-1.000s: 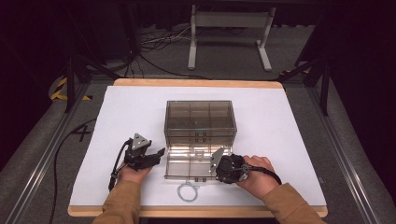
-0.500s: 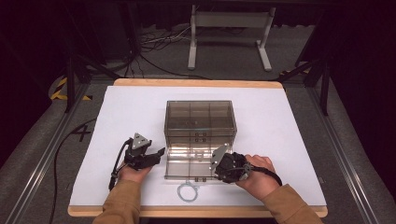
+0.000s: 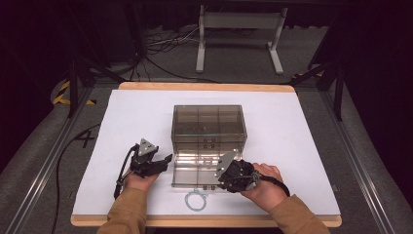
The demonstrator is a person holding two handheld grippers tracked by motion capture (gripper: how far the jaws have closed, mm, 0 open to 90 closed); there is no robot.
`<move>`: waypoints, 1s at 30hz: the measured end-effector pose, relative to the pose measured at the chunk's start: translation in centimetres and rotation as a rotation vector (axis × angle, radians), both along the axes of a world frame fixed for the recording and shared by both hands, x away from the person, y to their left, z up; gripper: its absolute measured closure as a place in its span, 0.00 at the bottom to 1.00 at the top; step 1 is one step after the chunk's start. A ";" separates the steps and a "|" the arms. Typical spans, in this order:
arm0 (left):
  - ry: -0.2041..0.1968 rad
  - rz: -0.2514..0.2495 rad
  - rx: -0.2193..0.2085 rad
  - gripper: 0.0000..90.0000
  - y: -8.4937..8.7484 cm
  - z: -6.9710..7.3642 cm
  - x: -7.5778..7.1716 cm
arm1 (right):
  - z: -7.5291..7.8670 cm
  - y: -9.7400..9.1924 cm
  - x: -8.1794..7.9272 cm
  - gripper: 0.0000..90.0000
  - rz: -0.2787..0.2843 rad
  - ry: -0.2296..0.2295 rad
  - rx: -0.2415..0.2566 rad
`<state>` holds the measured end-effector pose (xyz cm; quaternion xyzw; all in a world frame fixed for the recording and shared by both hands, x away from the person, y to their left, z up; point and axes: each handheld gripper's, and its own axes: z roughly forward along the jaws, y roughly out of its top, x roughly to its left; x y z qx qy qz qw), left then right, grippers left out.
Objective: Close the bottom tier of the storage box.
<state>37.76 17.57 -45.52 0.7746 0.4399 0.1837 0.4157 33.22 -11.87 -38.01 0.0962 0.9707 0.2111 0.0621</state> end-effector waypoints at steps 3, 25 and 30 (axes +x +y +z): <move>0.001 0.001 0.002 0.40 0.0 0.0 0.0 | -0.1 0.3 -0.1 0.87 0.002 0.002 0.010; 0.000 -0.004 0.008 0.40 0.0 0.0 -0.1 | -1.4 3.1 -1.1 0.84 0.039 0.022 0.055; 0.001 -0.004 0.006 0.40 0.0 0.0 -0.1 | -1.7 3.8 -1.4 0.84 0.050 0.024 0.060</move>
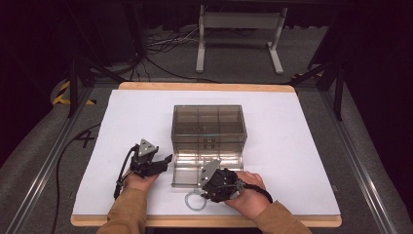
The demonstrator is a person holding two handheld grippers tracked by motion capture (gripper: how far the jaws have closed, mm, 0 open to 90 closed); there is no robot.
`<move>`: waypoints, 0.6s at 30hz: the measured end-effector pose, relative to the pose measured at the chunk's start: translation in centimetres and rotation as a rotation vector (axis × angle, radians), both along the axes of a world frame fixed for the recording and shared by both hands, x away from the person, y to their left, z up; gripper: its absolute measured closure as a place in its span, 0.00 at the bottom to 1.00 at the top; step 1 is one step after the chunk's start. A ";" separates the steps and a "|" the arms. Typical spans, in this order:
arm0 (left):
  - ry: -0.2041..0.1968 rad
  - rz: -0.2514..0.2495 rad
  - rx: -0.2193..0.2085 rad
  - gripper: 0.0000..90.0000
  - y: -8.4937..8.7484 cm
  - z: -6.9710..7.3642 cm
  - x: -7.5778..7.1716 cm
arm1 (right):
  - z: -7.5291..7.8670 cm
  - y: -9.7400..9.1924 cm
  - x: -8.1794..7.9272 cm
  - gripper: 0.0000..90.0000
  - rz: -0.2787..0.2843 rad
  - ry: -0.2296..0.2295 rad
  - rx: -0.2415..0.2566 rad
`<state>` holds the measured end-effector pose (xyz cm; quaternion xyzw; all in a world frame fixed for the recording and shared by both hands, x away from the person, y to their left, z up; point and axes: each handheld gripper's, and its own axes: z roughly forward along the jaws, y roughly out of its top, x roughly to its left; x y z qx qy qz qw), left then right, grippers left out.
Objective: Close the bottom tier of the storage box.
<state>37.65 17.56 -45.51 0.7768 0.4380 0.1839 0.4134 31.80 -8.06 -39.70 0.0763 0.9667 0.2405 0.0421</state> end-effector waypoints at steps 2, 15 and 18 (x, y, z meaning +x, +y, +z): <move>-0.001 0.000 -0.002 0.40 0.0 0.0 0.0 | -0.2 0.2 0.0 0.84 0.015 -0.006 -0.001; -0.001 -0.003 0.002 0.40 0.0 0.0 0.0 | -1.3 1.9 -0.2 0.82 0.018 -0.026 -0.028; -0.001 -0.003 0.000 0.40 0.0 0.0 0.0 | -1.5 2.3 -0.3 0.82 0.003 -0.020 -0.047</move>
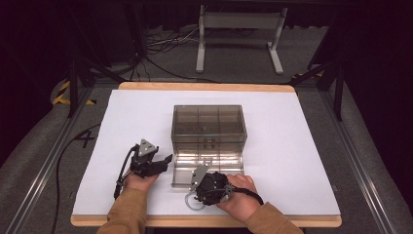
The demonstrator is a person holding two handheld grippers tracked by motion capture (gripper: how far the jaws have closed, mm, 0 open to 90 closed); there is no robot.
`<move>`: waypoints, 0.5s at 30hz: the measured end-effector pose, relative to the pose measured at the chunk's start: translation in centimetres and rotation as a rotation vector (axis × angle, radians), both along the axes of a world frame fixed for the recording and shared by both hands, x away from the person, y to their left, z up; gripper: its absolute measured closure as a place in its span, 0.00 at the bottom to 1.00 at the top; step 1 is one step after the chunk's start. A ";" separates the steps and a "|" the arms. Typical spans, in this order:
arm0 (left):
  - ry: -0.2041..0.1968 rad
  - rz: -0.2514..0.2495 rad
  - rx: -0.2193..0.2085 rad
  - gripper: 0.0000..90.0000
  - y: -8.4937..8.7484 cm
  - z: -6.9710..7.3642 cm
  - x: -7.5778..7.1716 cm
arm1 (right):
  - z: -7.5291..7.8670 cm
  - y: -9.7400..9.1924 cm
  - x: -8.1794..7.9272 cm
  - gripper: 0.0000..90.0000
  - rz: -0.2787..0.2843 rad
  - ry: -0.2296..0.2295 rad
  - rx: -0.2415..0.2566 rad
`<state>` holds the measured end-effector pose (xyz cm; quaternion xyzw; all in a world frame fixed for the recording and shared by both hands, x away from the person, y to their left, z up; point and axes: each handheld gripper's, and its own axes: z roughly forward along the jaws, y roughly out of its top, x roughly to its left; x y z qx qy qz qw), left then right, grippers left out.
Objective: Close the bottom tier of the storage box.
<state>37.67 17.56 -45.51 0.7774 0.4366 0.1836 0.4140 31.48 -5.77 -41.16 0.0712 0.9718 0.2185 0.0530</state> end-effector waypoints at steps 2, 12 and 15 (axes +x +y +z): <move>0.001 0.000 0.001 0.40 0.0 0.0 0.0 | -0.1 0.1 0.0 0.82 0.003 -0.018 -0.002; -0.001 -0.002 0.002 0.40 0.0 0.0 0.0 | -0.9 0.8 -0.1 0.84 -0.018 -0.032 -0.044; -0.001 -0.002 0.003 0.40 0.0 0.0 0.0 | -0.9 0.7 0.0 0.89 -0.027 -0.016 -0.036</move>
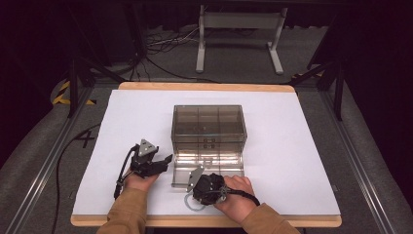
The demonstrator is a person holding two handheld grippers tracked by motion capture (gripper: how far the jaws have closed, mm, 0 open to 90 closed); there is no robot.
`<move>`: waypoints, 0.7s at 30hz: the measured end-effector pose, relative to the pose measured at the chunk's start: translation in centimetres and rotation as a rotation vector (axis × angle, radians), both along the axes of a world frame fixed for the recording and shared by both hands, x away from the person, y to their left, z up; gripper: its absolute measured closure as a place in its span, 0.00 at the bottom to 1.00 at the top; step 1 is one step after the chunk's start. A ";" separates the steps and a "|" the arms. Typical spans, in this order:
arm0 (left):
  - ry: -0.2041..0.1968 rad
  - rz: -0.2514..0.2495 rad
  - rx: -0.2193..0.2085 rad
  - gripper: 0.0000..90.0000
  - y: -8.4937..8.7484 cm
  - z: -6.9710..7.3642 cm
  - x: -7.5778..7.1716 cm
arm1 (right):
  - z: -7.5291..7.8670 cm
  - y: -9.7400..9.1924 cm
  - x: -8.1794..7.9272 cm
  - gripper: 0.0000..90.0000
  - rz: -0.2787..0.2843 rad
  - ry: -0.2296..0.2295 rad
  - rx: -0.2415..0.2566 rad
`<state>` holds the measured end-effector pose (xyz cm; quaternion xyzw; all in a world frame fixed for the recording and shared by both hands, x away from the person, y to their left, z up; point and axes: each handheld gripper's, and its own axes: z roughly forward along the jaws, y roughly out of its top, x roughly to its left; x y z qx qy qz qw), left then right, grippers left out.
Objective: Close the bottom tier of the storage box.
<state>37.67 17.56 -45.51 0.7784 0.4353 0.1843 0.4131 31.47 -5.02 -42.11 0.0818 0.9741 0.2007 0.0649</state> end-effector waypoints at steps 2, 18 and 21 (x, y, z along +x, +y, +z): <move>0.000 0.000 0.000 0.40 0.0 0.0 0.0 | -0.1 0.0 0.1 0.94 0.009 0.010 0.008; 0.001 0.000 -0.001 0.40 0.0 0.0 0.0 | 0.5 0.0 0.1 0.96 -0.001 0.022 0.024; 0.000 0.000 -0.001 0.40 0.0 0.0 0.0 | 1.0 -0.1 0.1 0.96 0.001 0.019 0.036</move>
